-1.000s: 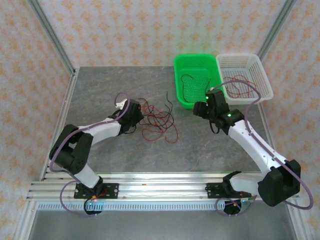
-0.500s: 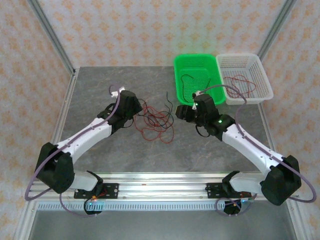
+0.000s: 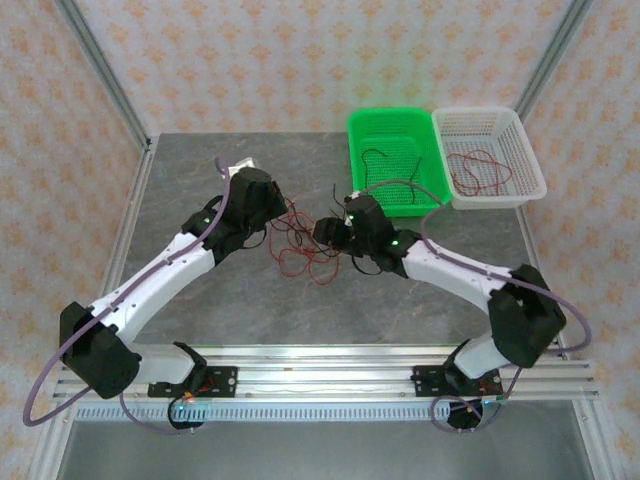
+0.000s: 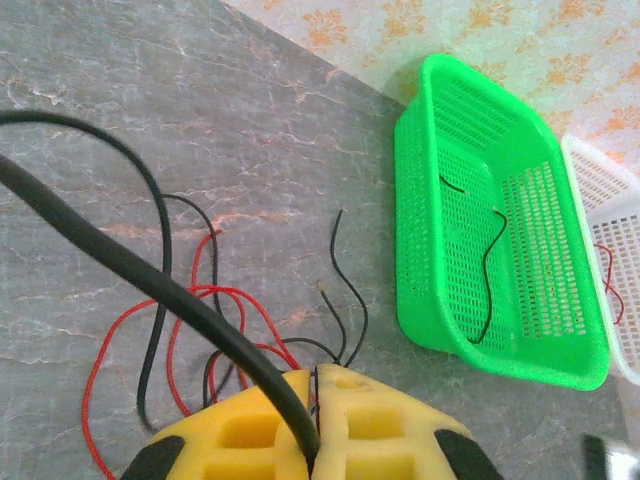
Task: Untangle the cables
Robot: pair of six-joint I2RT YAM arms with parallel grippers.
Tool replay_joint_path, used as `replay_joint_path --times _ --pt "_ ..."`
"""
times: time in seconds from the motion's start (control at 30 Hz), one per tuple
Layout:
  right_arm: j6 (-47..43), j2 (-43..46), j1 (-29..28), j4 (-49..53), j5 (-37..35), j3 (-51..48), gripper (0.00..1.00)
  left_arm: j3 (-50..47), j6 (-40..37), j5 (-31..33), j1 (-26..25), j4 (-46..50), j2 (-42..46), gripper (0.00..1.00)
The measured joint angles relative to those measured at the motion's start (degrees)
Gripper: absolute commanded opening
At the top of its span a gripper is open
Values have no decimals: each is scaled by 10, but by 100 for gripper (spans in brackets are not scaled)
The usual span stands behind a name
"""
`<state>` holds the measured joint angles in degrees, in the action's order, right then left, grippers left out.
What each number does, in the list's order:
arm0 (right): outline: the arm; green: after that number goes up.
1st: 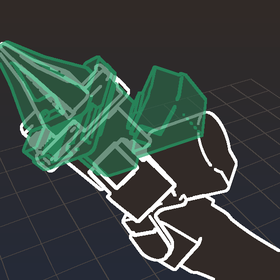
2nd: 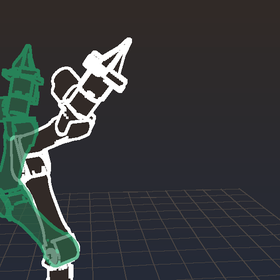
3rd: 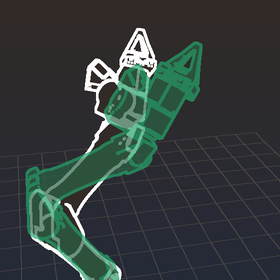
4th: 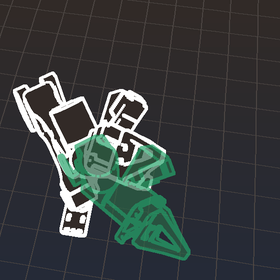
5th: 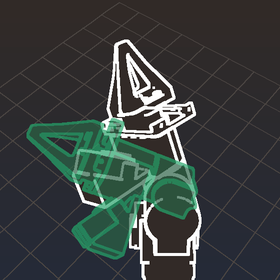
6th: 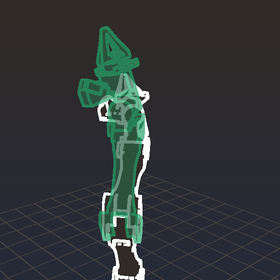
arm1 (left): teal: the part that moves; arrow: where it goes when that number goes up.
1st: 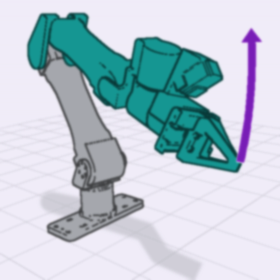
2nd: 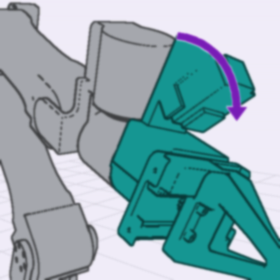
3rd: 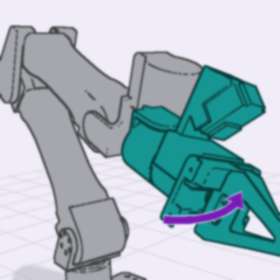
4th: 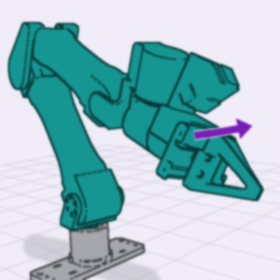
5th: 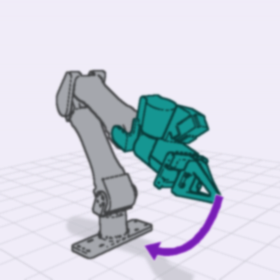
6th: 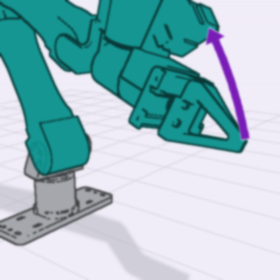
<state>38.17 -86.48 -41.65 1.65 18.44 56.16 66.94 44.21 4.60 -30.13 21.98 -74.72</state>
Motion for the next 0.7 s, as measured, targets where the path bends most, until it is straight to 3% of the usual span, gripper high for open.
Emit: replay_joint_path --times 0.7 --pt "-12 -246 -49 9 -26 130 45 42 -18 8 -10 23 23 0"
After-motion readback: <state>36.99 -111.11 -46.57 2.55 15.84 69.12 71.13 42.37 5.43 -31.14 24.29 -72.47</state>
